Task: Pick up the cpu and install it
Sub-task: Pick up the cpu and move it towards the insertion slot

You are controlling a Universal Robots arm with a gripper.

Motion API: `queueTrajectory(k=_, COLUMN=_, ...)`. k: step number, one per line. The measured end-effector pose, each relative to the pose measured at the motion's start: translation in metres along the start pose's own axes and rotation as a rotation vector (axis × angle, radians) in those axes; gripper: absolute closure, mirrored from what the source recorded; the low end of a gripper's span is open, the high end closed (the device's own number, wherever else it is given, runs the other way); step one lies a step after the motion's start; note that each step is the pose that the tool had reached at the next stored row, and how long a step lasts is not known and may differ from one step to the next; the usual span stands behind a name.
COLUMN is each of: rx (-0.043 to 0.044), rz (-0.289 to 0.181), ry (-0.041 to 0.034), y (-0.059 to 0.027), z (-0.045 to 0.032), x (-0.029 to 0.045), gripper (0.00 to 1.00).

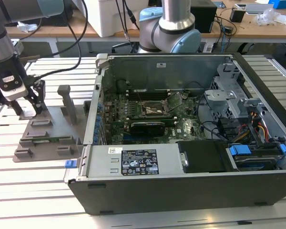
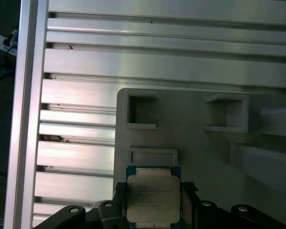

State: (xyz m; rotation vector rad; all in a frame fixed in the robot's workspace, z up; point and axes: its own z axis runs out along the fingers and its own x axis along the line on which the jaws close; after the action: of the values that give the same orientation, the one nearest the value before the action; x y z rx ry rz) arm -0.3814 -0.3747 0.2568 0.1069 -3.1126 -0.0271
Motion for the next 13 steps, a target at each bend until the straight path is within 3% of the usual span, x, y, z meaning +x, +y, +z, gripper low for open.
queueTrajectory(k=3, rx=0.0, rz=0.0, ry=-0.0001, y=0.0001, z=-0.0034, x=0.0001, gripper=0.46)
queueTrajectory(k=13, rx=0.0, rz=0.0, ry=-0.0001, y=0.0005, z=-0.0255, x=0.0007, gripper=0.46)
